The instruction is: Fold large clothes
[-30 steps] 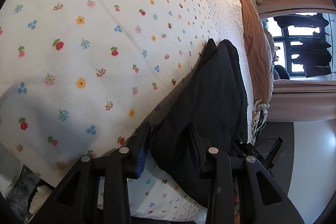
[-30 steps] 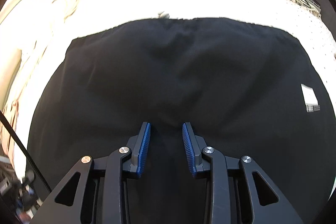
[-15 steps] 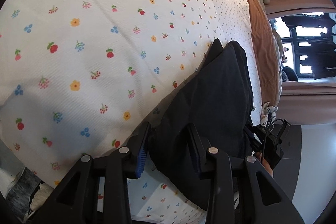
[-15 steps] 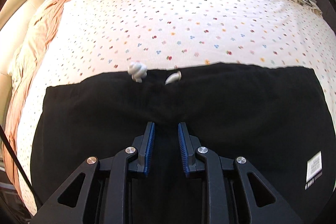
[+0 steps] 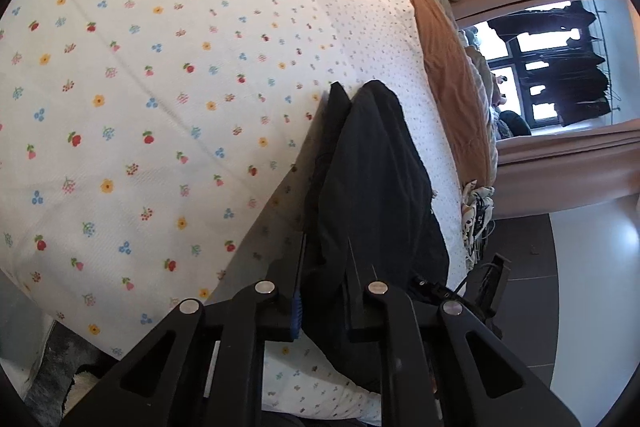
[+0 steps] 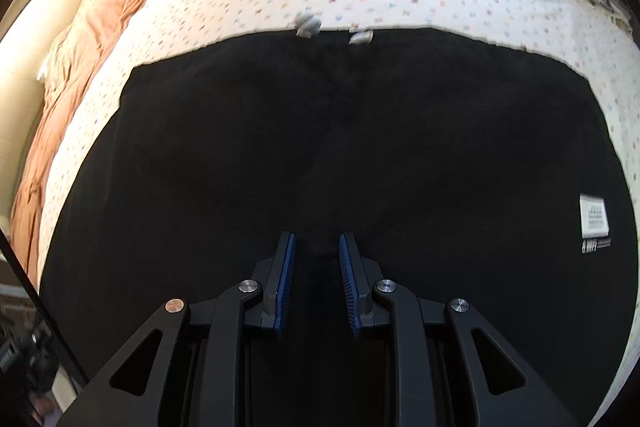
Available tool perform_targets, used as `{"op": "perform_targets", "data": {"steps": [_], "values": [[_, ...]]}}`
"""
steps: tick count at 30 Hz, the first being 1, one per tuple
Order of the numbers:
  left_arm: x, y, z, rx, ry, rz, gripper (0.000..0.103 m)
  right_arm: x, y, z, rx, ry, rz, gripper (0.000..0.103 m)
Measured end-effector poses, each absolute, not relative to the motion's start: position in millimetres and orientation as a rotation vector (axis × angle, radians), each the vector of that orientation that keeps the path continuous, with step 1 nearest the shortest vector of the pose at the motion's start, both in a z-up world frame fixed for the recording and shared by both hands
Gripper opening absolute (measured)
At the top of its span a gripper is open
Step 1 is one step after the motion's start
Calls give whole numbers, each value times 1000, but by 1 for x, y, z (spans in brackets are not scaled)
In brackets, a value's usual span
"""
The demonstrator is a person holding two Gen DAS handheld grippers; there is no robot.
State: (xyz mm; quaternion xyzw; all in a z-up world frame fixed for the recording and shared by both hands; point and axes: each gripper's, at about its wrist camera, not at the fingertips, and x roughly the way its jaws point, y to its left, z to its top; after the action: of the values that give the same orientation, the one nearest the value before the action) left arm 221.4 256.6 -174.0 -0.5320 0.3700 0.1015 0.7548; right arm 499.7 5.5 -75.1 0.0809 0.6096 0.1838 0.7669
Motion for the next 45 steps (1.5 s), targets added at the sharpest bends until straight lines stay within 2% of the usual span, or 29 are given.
{"op": "perform_targets", "data": {"steps": [17,31,36,45], "values": [[238,214,-100,-1035,737,40,13,422,14,-95,176,1415,520,20],[267,114,-39,-838,754,-154,12,379,-3,-133,326,1418,617,20],[278,75,-20,-765,763,-200,12,358,-33,-133,442,1348,646,20],[304,5,-9,-655,831,-270,12,329,-148,-137,639,1164,569,21]]}}
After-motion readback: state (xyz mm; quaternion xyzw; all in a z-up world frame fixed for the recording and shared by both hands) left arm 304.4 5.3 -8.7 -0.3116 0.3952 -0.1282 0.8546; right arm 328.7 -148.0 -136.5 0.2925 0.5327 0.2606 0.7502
